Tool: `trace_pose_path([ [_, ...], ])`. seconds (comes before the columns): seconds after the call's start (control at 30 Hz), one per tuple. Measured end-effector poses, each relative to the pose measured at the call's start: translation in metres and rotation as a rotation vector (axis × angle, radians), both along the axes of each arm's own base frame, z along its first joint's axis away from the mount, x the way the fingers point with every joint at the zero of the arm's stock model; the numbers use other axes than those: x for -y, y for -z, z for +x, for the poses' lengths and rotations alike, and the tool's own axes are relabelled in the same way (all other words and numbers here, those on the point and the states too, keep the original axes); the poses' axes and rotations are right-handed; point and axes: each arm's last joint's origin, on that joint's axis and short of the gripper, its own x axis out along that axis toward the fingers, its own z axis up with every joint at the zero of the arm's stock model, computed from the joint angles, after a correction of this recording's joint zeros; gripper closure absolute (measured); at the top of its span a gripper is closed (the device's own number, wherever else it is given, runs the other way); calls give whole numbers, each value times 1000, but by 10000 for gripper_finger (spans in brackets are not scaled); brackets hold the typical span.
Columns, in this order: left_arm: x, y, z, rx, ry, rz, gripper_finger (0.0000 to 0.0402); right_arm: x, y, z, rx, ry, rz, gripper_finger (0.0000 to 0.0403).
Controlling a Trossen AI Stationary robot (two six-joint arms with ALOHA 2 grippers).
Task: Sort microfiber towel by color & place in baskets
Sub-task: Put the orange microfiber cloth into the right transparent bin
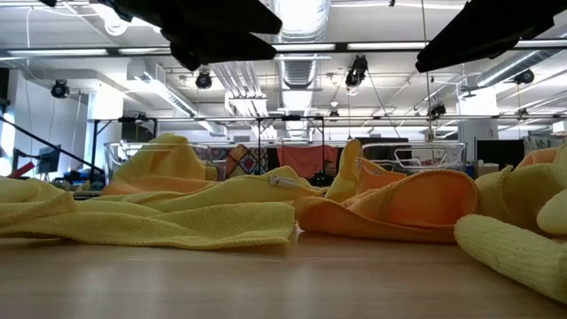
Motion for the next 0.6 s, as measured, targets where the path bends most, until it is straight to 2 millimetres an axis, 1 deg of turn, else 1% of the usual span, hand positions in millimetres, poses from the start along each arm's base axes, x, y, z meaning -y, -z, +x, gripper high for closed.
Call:
trace_pose_path([
  [0.17,4,12,13,-13,33,11,170,0,0,0,-2,-1,-1,211],
  [0.3,11,27,27,-66,103,11,170,0,0,0,-5,-5,-8,211],
  [0.43,19,37,47,-88,166,19,170,0,0,0,-6,-6,-10,211],
  [0.6,28,54,75,-123,180,88,170,1,-2,0,14,7,-18,211],
])
